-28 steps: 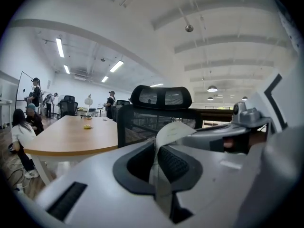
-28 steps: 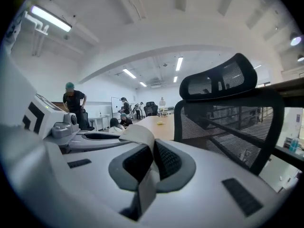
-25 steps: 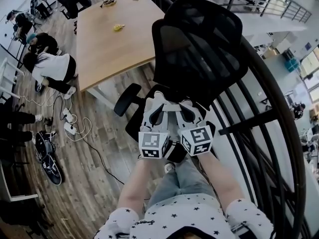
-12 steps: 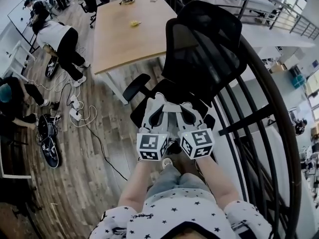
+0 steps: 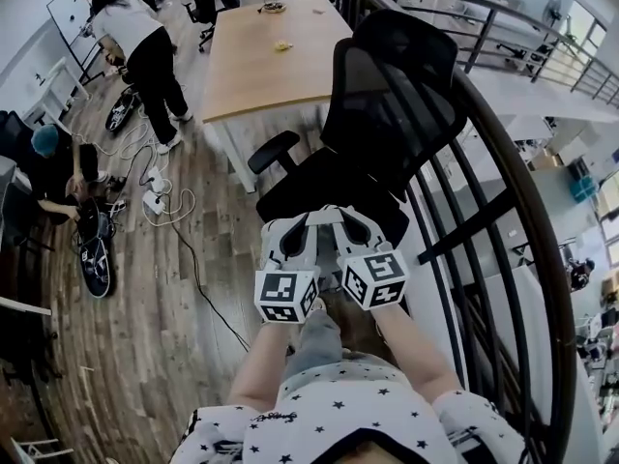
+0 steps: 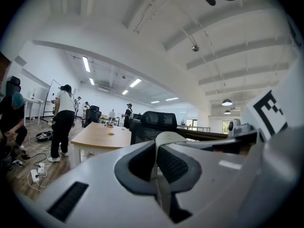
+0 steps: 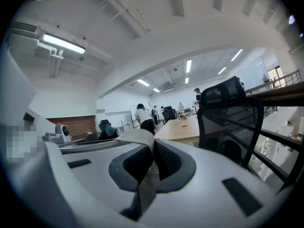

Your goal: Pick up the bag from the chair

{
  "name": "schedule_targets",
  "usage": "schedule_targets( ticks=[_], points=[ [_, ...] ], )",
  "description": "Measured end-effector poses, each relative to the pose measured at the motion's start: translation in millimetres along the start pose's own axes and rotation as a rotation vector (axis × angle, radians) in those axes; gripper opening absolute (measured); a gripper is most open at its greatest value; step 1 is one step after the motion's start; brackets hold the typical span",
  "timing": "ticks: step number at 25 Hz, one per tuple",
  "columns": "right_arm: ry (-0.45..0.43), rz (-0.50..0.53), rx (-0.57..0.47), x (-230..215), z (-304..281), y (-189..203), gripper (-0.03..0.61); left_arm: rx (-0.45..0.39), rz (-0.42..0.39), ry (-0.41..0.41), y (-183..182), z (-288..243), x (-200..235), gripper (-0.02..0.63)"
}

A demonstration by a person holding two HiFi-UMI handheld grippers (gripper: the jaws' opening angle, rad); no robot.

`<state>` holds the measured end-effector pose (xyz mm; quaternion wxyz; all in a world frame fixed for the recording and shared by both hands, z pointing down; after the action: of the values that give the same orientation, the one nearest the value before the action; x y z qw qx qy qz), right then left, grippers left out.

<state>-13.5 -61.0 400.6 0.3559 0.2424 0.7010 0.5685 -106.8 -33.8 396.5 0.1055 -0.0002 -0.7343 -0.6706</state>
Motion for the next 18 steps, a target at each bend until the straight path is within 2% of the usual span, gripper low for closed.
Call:
schedule_targets(
  ticks=[5,9,13,18],
  points=[
    [-0.060,0.025,0.002,47.0,35.2,13.1,-0.005,-0.008,0.016,-0.064,8.4,67.0,-9.0,0.015],
    [-0.097,0.078,-0.007,85.0,67.7,15.2,-0.005,-0.032,0.022,-0.082,6.8,113.9,-17.6,0.014],
    [-0.120,0.107,0.003,113.3,108.2,17.1,-0.005,-0.042,0.048,-0.070,8.8,153.8,-36.5,0.015],
    [-0.105,0.102,0.004,132.1,161.5,21.7,-0.005,-0.042,0.045,-0.014,13.2,190.9,-69.7,0.015]
  ],
)
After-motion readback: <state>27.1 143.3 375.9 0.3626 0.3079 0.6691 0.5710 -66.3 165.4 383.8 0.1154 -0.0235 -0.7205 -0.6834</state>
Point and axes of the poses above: the fingertips, and each gripper's own axes: z backward along the fingers, x to its left, y out of its underside, the point moved 5 cm from there along z, backward along the fingers, and after that the axes turned 12 degrees about -y, right-handed, at the moved point
